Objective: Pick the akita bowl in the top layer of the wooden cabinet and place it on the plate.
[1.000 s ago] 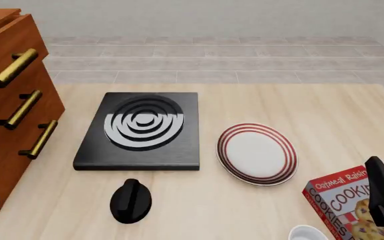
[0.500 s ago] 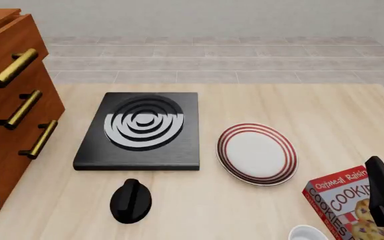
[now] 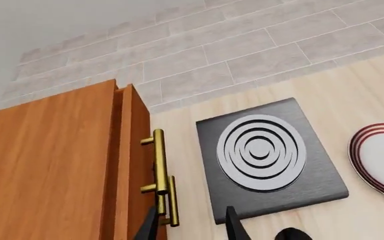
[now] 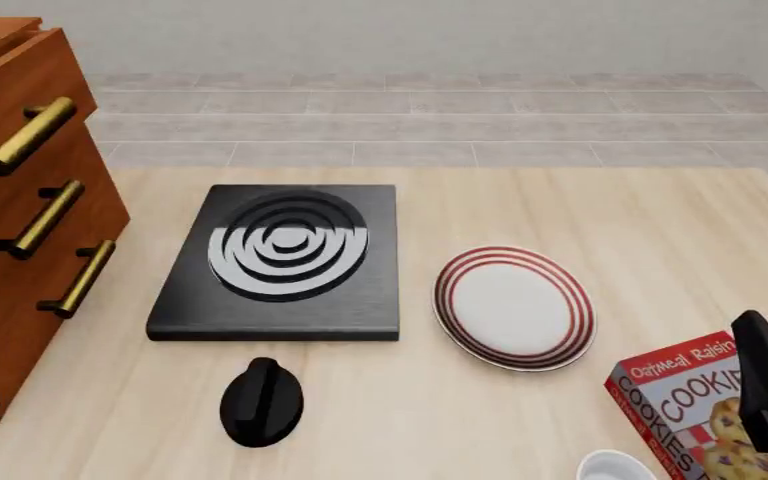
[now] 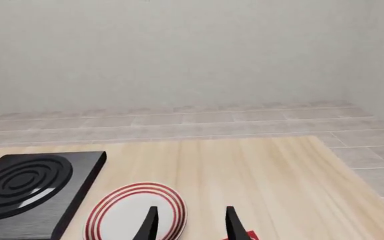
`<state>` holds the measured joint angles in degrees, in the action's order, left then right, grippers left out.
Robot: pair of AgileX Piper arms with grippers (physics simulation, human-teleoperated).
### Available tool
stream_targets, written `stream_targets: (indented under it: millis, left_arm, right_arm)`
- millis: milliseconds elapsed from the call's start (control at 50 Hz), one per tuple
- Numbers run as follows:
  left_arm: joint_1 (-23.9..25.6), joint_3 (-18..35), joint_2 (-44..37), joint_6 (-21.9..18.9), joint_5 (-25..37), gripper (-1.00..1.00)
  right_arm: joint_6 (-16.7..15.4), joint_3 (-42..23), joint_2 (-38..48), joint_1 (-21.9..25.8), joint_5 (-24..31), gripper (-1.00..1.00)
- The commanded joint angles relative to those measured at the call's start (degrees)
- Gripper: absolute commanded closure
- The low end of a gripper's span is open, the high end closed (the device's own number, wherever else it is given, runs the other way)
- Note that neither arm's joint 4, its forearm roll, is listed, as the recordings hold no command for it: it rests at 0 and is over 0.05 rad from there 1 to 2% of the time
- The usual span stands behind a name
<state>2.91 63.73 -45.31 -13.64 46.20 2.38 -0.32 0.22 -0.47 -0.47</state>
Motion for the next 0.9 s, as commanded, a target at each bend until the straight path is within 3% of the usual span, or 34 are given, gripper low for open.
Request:
stream_targets:
  millis: [20, 500, 900]
  left_arm:
    - [0.14, 2.71, -2.58, -0.16, 4.53, -1.00]
    - [-2.14, 7.52, -6.88, -3.04, 10.84, -1.00]
    - [-2.40, 15.28, -13.42, -4.29, 15.91, -1.00]
  right_arm:
    - [0.29, -0.11, 0.27, 0.07, -0.28, -1.00]
    - [0.34, -0.09, -0.03, 0.37, 0.12, -1.00]
    - [0.53, -0.12, -0.16, 0.37, 0.30, -1.00]
